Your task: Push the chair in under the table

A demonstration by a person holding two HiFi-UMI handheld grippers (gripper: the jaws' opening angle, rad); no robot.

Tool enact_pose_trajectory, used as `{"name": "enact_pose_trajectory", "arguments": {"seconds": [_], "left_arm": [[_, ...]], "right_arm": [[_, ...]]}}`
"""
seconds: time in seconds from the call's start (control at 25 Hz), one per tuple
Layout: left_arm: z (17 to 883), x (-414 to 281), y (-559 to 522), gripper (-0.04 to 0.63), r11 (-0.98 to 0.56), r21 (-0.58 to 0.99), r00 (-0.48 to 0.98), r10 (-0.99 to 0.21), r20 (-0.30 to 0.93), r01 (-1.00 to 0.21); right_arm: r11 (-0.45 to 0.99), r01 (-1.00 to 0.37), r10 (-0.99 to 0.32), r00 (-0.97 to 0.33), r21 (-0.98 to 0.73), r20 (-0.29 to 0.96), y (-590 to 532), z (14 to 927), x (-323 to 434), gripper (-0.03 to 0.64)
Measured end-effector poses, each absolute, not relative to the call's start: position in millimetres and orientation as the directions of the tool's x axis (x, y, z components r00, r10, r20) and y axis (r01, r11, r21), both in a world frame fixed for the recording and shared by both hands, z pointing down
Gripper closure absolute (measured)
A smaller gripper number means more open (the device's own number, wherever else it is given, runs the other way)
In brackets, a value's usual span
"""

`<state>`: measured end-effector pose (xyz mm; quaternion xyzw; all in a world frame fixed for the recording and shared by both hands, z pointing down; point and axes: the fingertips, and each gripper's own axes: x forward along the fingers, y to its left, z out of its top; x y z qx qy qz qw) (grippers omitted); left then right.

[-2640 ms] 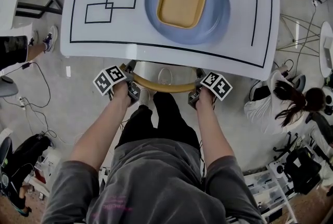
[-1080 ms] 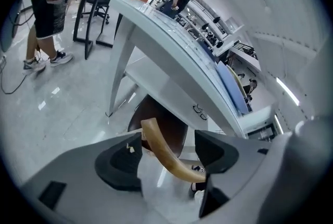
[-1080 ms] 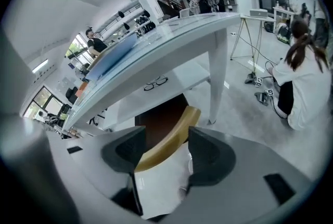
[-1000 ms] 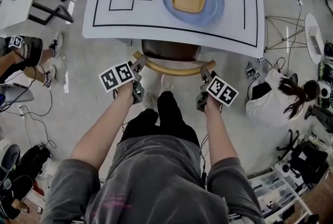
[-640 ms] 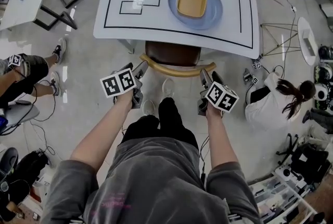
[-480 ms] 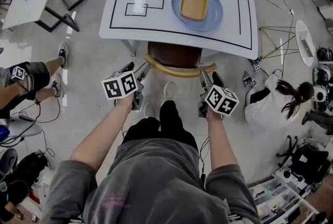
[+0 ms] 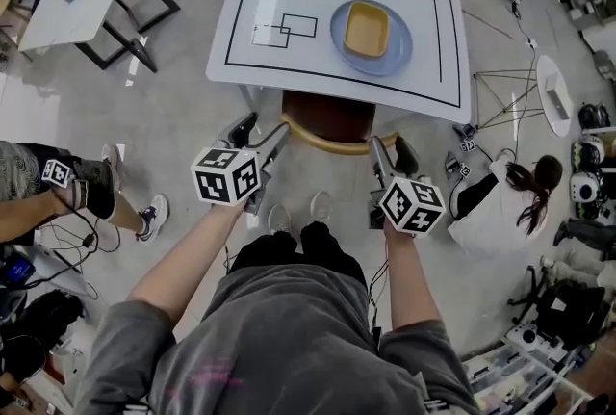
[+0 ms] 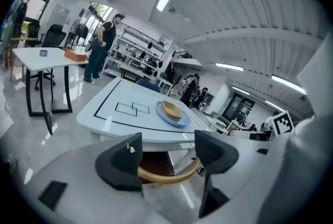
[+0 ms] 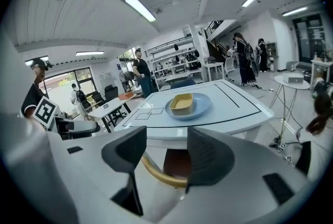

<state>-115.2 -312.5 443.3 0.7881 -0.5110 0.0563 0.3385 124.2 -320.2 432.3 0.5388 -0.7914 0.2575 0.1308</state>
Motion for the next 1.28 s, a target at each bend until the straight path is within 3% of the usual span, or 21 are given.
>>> {"name": "enact_pose_trajectory", "arguments": {"seconds": [0.24,1.04,1.28], "left_arm": [[398,-108,-306,0.294,-0.341,0.415,0.493,-0.797,0.348,-0.844],[263,-64,-256,0.456,-0.485,0.183,0.509,-0.853,0.116,-0.855],[238,-44,-249,0.486,-0.508,0.157,0.523,-0.849,0.077,-0.847]], "right_arm": [[0.330,-0.915,-0.817,-0.400,-0.232,0.416,-315,390,114,0.383],[0.503,-0.852,-0.830,-0.523,-0.146,0.191,-274,276,111,0.391],[0.538,-0.834,-0.822,-0.551,-0.119,0.146,-268,250,117,0.443]]}}
